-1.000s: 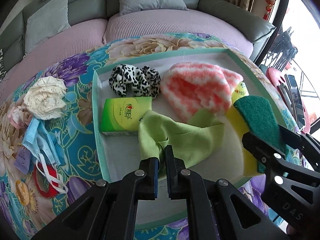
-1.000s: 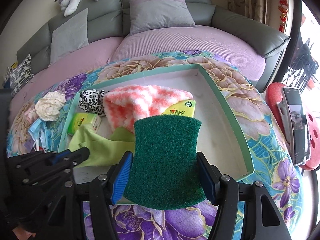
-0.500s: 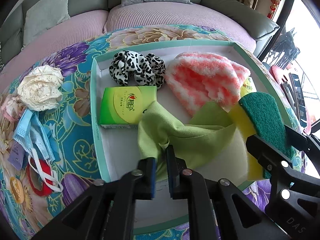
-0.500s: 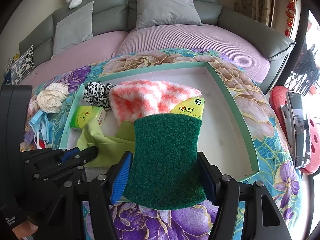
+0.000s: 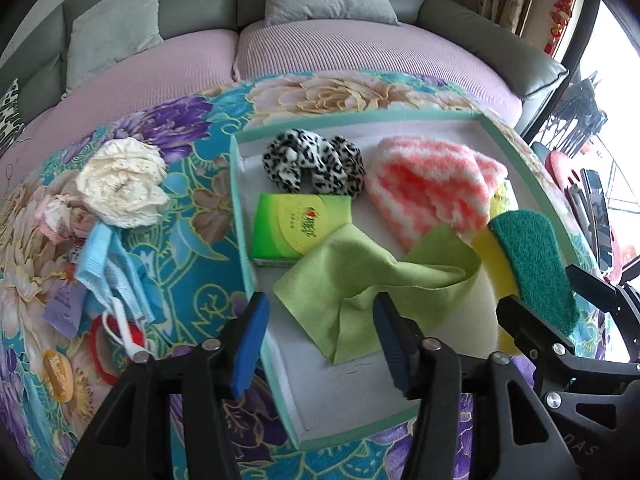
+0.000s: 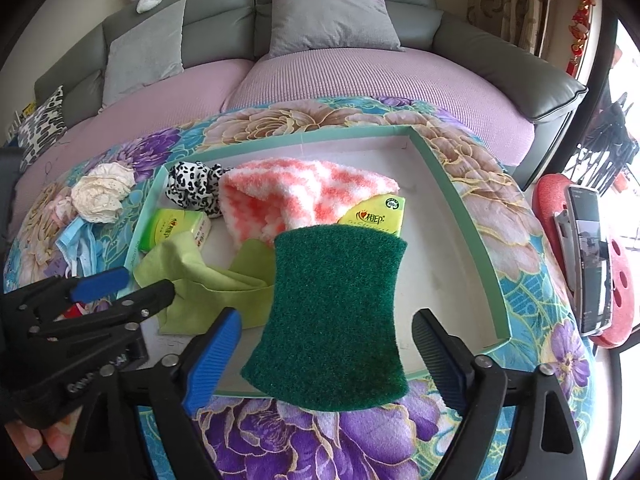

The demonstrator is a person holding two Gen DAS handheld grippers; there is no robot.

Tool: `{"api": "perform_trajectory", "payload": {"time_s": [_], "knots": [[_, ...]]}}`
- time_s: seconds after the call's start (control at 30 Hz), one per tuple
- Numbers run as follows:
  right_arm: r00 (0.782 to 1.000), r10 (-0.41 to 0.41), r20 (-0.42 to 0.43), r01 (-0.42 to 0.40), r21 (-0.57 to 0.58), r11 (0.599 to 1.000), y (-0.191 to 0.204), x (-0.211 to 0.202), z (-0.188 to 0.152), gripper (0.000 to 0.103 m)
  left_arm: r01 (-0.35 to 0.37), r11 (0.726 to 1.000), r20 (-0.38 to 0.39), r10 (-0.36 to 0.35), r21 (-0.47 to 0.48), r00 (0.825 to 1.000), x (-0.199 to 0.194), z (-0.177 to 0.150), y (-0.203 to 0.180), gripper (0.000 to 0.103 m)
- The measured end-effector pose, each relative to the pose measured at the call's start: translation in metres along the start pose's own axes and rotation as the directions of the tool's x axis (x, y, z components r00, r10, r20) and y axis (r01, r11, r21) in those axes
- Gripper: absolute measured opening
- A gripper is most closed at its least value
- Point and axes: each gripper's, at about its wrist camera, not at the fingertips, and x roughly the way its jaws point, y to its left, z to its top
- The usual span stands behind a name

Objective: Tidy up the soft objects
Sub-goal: 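Lower the cloth into the tray with the left tool while the right tool releases the sponge, then move both open tools away from the tray back to the pile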

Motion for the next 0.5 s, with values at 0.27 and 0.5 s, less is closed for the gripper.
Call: {"api": "perform_trajectory", "payload": {"time_s": [0.27, 0.5], "knots": [[1.000, -0.006, 0.017, 0.005, 0.015, 1.000, -0.003, -0.005, 0.001, 0.100, -0.042, 0.997, 0.035, 0.045, -0.069, 0.998, -0.010, 0.003, 0.025, 0.072], [1.000, -0.008, 0.019, 0.007, 0.036, 0.999, -0.007, -0.005, 0.000, 0.103, -0.122, 0.987, 0.046, 0.127, -0.104, 0.991, -0.007, 0.001, 0.043, 0.094]]}}
